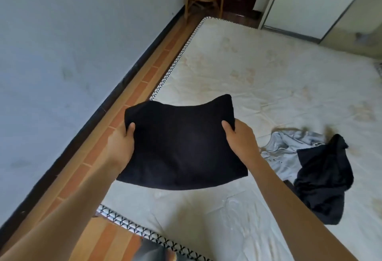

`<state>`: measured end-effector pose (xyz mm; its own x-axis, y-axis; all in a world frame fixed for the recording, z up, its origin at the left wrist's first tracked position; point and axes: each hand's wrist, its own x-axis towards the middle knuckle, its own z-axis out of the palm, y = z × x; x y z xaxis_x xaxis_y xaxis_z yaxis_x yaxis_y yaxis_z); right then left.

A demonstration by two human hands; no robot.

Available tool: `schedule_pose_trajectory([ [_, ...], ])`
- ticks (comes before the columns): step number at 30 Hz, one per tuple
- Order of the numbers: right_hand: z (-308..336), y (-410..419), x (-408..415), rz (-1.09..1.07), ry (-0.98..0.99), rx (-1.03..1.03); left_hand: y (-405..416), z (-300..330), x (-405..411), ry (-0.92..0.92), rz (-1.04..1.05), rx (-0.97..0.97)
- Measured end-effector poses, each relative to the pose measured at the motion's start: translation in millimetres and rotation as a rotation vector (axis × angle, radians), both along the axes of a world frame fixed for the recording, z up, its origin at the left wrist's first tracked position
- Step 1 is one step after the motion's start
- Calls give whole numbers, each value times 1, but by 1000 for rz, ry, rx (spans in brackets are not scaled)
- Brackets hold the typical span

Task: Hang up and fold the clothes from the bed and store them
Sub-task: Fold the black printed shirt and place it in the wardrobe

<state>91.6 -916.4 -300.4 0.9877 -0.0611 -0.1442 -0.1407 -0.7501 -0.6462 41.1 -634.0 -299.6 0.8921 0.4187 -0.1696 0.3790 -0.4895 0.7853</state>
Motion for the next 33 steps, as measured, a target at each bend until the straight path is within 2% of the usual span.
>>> schedule_pose_trajectory([
  [7,68,67,-37,190,39,50,58,56,-80,-78,120,-56],
  [15,137,213,-72,361,-44,103,182,108,-148,-197,249,-66],
  [24,170,407,-143,521,-80,172,369,145,-272,-251,381,-119],
  [33,182,552,-165,641,-85,169,475,163,-307,-272,466,-73],
])
